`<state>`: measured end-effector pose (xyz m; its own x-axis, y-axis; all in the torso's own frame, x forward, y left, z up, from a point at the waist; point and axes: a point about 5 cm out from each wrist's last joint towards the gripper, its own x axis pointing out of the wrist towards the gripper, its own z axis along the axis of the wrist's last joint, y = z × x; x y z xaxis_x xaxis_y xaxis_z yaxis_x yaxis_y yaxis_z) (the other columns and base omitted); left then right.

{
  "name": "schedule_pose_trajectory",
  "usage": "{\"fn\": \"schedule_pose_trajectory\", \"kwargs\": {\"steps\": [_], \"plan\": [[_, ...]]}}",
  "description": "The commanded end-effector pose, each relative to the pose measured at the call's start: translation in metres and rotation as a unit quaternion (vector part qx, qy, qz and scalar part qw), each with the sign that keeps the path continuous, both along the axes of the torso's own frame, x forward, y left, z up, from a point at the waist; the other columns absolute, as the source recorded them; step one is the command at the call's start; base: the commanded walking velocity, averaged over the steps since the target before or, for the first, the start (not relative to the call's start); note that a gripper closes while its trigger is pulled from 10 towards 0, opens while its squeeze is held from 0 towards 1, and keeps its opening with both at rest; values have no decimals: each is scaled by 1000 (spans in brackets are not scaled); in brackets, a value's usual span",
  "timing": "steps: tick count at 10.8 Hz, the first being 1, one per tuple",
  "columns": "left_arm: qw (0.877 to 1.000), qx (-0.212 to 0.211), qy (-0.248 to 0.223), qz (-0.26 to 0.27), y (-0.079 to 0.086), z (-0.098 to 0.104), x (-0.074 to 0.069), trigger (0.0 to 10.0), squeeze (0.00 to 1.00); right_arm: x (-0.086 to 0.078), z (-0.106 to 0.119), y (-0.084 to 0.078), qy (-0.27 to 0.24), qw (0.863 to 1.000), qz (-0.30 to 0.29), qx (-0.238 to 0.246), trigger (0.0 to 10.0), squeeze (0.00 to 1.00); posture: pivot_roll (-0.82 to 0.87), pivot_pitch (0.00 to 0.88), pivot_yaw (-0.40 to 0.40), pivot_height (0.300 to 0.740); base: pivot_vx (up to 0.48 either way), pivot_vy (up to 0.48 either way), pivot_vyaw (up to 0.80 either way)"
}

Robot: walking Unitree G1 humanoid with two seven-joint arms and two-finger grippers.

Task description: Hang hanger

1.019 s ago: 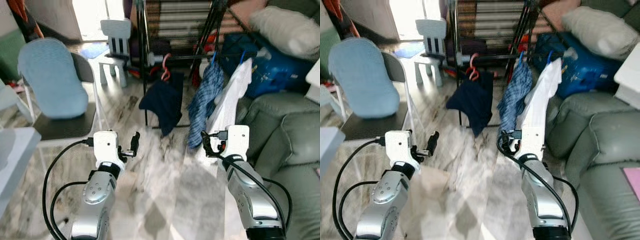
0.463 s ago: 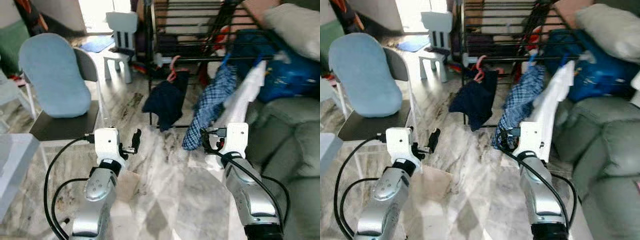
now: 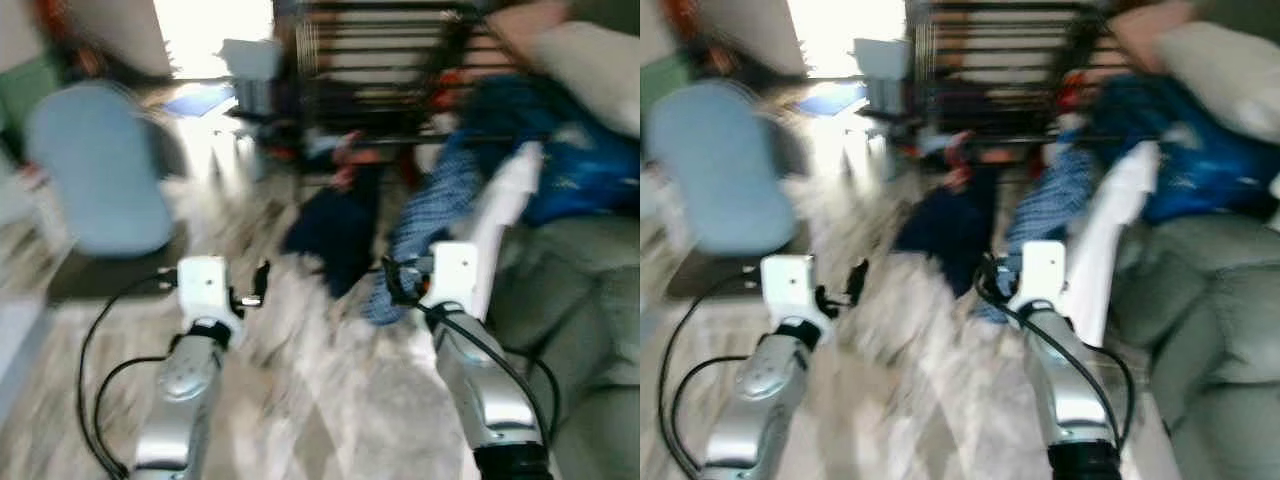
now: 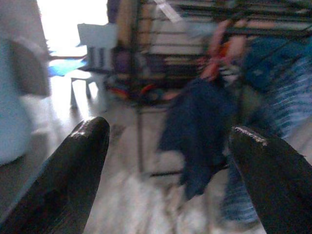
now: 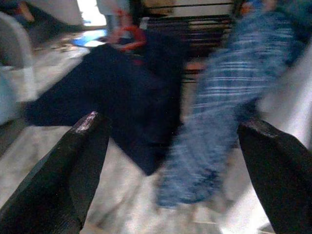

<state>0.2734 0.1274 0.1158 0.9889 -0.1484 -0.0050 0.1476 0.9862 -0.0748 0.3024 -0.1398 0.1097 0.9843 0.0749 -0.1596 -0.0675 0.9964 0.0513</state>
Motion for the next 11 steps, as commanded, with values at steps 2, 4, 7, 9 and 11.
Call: {"fn": "schedule_pose_trajectory", "kwargs": {"steps": [2,4,7,9,11], "plan": [[1000,-5,0,-15,-8,1,1,10000,0,0,1,-11,-4,1000,-17,-7,10000,0,-99,0,-1,740,392,276,0],[1000,-15,9,-17,-8,-1,2,10000,0,1,1,-10,-5,1000,-17,-7,10000,0,-98,0,1,740,285,388,0],[1000,-2,2,-27,-10,1,4,10000,0,3,1,-9,-7,1000,-17,-6,10000,0,-97,0,6,740,0,445,0],[1000,-3,5,-30,-10,1,3,10000,0,2,1,-8,-6,1000,-20,-4,10000,0,-98,0,9,740,0,429,0],[999,-1,8,-33,-11,0,3,10000,0,2,-1,-6,-5,1000,-19,-2,10000,0,-97,0,12,740,0,422,0]]}}
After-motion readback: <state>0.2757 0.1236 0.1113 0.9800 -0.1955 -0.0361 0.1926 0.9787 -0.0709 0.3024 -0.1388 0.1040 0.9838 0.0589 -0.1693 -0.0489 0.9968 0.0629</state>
